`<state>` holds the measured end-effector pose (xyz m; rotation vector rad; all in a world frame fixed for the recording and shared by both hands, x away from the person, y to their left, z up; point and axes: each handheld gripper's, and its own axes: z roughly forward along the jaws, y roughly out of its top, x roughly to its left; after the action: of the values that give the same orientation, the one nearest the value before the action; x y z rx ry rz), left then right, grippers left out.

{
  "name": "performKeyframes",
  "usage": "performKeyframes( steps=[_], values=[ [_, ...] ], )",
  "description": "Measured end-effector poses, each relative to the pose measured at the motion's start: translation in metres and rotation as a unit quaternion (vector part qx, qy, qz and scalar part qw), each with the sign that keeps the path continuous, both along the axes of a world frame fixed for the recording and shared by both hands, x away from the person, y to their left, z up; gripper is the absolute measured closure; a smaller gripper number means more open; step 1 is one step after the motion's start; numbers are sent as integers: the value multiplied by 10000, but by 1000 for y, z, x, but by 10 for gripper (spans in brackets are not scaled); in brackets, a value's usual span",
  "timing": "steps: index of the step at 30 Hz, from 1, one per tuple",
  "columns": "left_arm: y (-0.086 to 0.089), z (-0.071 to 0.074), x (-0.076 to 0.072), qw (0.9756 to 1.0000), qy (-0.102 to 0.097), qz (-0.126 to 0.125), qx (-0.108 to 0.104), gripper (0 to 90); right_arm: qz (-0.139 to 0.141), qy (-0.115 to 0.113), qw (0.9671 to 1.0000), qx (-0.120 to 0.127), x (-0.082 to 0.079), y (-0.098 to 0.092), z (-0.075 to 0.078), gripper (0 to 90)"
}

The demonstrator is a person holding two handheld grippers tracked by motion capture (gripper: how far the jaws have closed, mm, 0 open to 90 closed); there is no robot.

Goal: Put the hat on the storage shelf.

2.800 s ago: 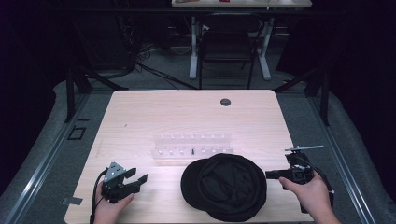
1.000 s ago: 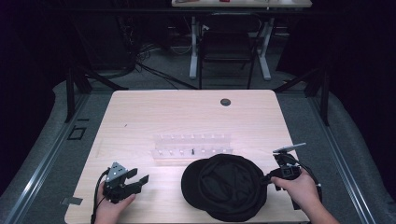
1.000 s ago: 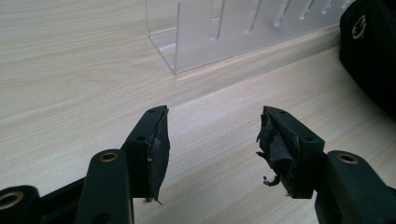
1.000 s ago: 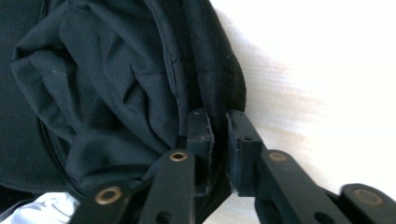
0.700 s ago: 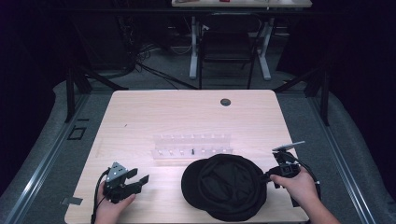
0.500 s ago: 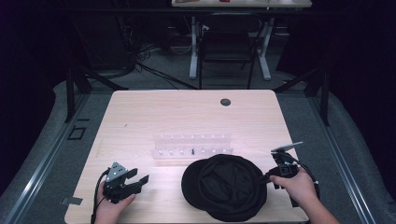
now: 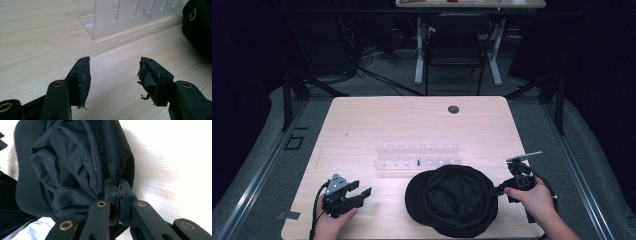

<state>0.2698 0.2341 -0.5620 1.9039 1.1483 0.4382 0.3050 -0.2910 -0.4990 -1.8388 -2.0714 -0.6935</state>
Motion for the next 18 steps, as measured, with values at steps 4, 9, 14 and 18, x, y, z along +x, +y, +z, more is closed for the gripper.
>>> performKeyframes(
  steps=[4,9,14,18],
  values=[
    [0,0,0,10000,3,23,-18,427,-142,-59,9995,280,-1,-1,4,879],
    [0,0,0,10000,2,16,-5,428,-93,-115,9986,502,-2,-4,10,881],
    [0,0,0,10000,0,14,0,428,-130,-190,9970,735,-4,-2,20,881],
    [0,0,0,10000,0,13,-3,428,-130,-295,9949,955,-5,-1,29,882]
  ],
)
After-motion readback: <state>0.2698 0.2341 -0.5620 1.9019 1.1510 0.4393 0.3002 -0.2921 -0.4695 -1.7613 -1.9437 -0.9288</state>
